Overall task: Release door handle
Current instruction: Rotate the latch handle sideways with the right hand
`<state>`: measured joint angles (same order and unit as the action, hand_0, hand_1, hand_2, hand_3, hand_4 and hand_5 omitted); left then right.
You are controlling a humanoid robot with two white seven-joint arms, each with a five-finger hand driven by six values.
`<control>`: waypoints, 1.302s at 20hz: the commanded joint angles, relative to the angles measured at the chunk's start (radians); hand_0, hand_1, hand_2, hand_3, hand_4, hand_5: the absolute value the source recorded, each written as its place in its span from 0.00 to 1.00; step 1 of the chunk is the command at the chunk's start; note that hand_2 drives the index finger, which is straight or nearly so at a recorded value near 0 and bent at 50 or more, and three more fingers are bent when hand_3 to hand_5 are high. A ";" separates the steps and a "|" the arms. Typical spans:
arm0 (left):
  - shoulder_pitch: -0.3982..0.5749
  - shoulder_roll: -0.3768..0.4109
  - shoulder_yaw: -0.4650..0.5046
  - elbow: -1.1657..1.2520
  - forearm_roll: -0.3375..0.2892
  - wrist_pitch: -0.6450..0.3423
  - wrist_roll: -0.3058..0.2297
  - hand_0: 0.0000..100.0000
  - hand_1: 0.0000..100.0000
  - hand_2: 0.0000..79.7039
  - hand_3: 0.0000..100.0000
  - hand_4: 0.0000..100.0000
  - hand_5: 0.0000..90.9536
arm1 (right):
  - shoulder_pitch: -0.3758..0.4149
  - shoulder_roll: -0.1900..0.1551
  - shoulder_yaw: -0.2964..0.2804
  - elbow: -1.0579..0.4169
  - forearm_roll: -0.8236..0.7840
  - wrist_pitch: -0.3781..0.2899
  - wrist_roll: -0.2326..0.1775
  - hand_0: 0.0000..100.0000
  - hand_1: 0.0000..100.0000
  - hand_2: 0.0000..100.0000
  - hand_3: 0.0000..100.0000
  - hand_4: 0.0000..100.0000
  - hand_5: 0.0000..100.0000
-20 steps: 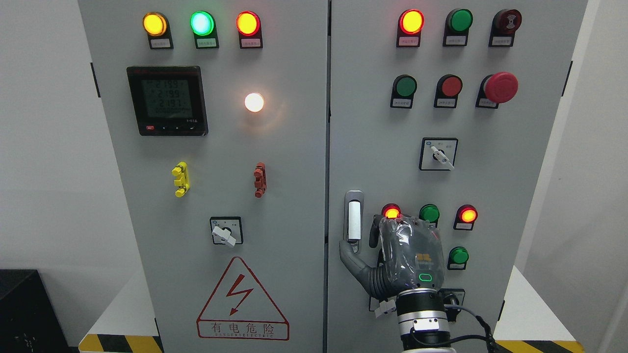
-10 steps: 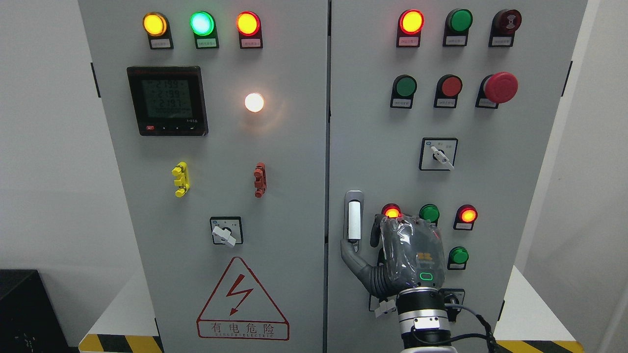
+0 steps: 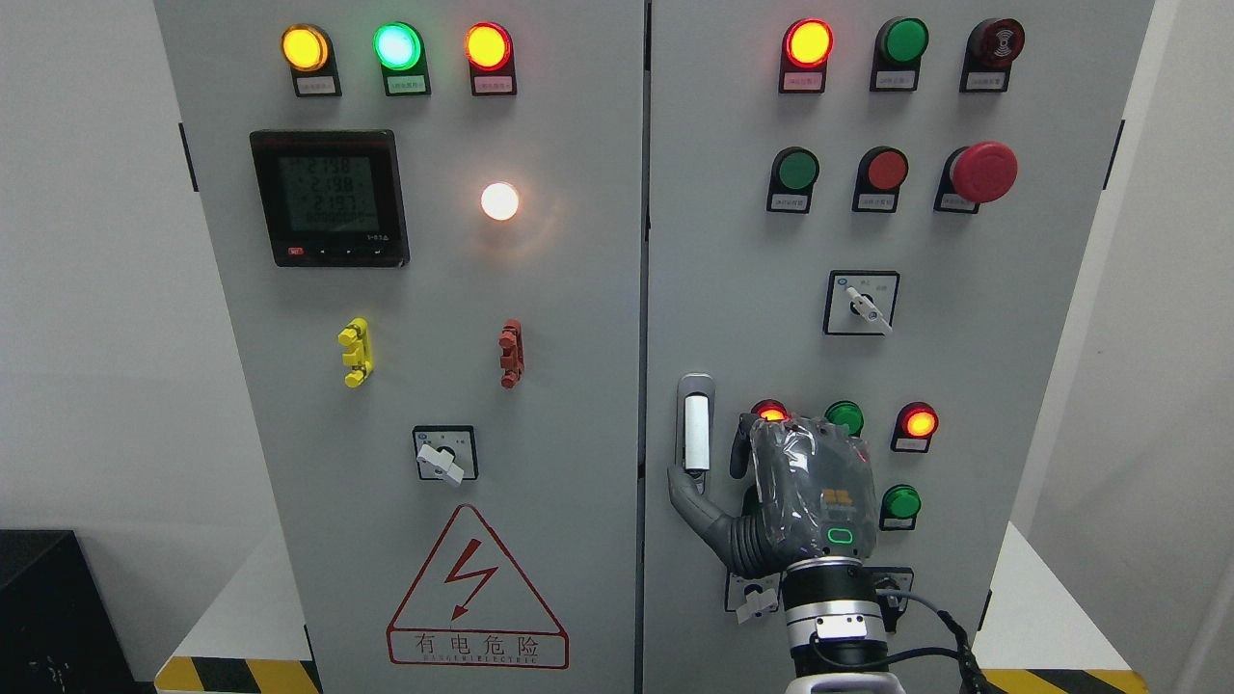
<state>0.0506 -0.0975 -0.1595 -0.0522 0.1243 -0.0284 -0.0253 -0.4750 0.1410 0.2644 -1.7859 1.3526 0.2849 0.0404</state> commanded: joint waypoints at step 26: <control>0.000 -0.001 0.000 0.000 0.000 -0.001 -0.001 0.00 0.00 0.05 0.11 0.00 0.00 | 0.012 0.000 -0.011 -0.006 -0.004 -0.001 -0.016 0.35 0.39 0.73 1.00 0.78 0.70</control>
<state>0.0506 -0.0973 -0.1596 -0.0522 0.1243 -0.0283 -0.0253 -0.4659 0.1417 0.2548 -1.7893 1.3485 0.2864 0.0240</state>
